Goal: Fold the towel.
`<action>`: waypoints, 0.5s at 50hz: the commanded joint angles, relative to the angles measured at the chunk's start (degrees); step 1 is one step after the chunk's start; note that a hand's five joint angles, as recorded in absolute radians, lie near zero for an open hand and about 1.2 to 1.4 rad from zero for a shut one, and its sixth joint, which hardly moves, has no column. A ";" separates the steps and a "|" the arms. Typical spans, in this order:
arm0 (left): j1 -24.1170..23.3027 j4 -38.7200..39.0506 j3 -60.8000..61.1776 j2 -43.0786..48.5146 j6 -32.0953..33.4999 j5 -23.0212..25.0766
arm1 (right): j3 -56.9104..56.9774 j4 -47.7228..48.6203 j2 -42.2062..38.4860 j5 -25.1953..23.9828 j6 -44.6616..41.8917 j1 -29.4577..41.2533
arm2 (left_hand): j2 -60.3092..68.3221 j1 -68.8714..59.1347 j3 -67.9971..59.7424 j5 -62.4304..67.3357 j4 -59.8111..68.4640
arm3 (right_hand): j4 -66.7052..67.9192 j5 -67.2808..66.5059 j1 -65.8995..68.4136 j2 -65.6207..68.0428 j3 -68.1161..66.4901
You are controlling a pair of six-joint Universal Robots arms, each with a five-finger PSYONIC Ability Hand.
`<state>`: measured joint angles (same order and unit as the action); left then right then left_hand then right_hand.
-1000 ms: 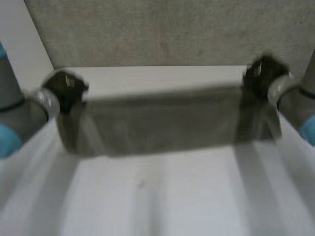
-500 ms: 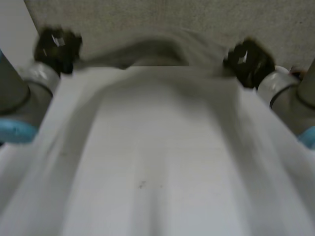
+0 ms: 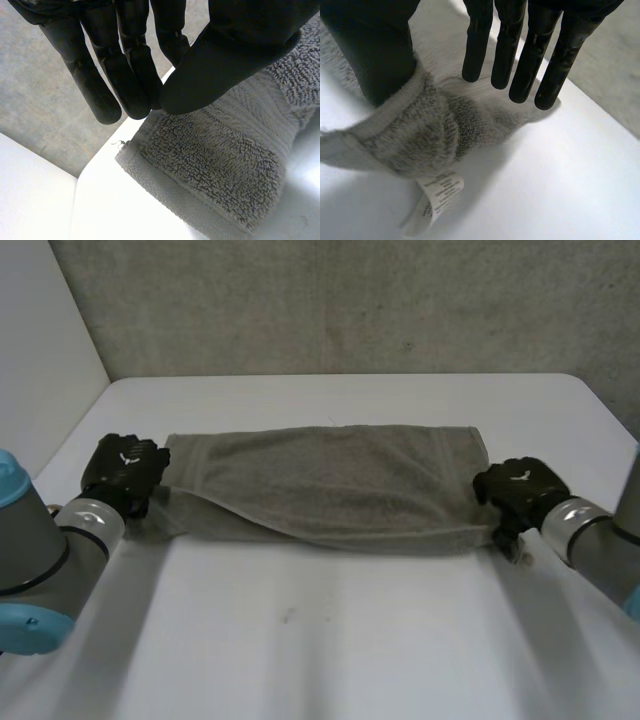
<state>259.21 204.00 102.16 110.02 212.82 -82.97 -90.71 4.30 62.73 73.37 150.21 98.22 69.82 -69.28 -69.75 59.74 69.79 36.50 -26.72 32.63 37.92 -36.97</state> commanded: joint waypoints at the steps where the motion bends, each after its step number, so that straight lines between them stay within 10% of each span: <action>1: -0.11 0.26 1.64 -2.62 -0.22 0.00 | -4.65 1.41 2.84 -0.33 15.82 -3.47 | 10.18 -10.72 -10.25 10.26 10.21 | 4.87 -4.65 8.74 3.45 -4.40; 11: -0.11 0.26 3.22 -2.70 -0.22 0.09 | -7.29 3.17 2.57 -3.30 16.52 -4.97 | 10.18 -10.72 -10.25 10.26 10.21 | 43.46 -43.25 47.34 42.05 -43.00; 17: -0.46 -0.97 4.19 -3.23 -0.13 0.00 | -7.29 1.59 3.10 -7.01 14.85 -4.97 | 10.18 -10.72 -10.25 10.26 10.21 | 43.50 -43.28 47.37 42.08 -43.03; 25: -0.20 -15.91 8.76 -9.30 4.62 0.09 | -8.78 -16.61 11.28 -7.36 -12.04 -7.78 | 10.18 -10.72 -10.25 10.26 10.21 | 43.50 -43.28 47.37 42.08 -43.03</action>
<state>258.60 198.33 108.40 104.54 213.84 -82.92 -98.35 -1.24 68.93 65.76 154.75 92.70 69.82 -69.28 -69.75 59.74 69.79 68.35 -55.77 55.60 67.43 -67.82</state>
